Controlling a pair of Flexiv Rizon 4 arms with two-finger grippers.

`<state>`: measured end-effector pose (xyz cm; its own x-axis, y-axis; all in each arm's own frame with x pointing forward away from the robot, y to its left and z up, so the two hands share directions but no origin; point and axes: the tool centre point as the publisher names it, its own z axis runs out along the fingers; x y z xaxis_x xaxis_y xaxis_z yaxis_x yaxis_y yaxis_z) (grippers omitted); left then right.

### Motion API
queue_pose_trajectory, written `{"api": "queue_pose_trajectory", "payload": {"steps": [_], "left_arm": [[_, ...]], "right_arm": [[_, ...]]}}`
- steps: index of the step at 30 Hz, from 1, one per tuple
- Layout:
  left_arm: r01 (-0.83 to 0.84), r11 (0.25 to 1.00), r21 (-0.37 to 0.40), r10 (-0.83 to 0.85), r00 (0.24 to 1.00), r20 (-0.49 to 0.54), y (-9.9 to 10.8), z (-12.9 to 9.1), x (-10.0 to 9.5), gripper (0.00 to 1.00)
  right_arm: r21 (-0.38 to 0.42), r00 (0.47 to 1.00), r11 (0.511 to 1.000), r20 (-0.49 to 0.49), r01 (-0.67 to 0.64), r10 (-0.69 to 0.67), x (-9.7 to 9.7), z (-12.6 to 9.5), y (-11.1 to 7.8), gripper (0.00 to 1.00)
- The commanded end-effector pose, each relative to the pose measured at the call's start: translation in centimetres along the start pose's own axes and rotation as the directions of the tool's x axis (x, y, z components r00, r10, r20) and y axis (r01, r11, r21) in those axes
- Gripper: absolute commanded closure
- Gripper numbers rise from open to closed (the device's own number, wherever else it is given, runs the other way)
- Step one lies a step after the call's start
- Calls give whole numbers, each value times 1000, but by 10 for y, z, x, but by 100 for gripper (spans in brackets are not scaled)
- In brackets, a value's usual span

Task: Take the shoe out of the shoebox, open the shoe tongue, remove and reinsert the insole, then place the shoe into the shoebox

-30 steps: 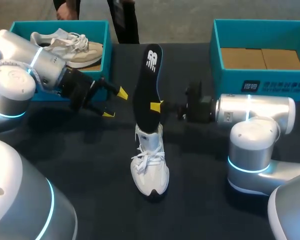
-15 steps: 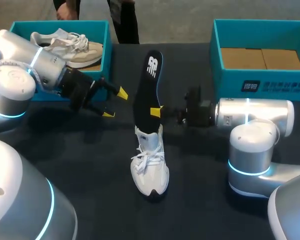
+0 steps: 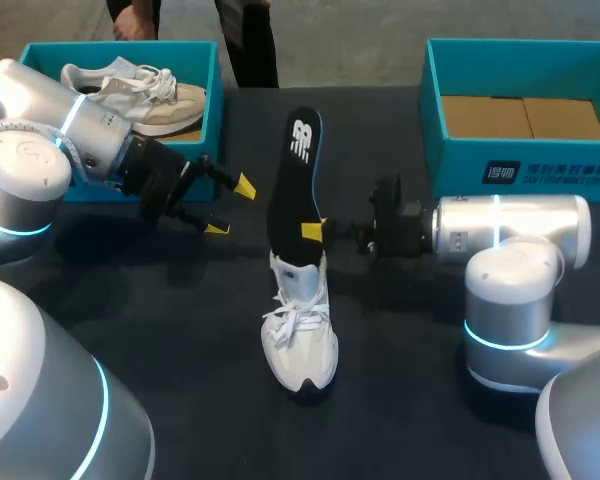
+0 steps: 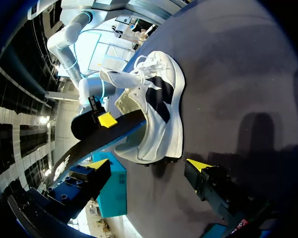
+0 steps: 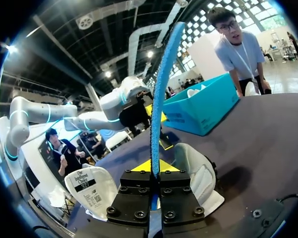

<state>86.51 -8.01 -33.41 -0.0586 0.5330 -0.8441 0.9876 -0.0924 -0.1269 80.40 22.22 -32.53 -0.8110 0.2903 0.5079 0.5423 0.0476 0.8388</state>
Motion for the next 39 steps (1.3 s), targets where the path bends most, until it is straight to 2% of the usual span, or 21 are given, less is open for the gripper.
{"api": "queue_pose_trajectory", "payload": {"steps": [1, 7, 24, 31, 39], "left_arm": [[-1, 1000, -3, 1, 1000, -1, -1, 1, 0, 0], [-1, 1000, -3, 1, 1000, -1, -1, 1, 0, 0], [-1, 1000, -3, 1, 1000, -1, -1, 1, 0, 0], [-1, 1000, -3, 1, 1000, -1, -1, 1, 0, 0], [-1, 1000, -3, 1, 1000, -1, -1, 1, 0, 0]], "right_arm": [[35, 1000, 999, -9, -11, 12, -2, 3, -3, 100], [50, 1000, 999, -20, -17, 18, -3, 4, -7, 100], [60, 998, 997, -42, -48, 51, -3, 4, -33, 100], [53, 994, 997, -88, -53, 58, 1, 2, -38, 100], [123, 986, 989, -137, -76, 93, 3, 4, -43, 100]]}}
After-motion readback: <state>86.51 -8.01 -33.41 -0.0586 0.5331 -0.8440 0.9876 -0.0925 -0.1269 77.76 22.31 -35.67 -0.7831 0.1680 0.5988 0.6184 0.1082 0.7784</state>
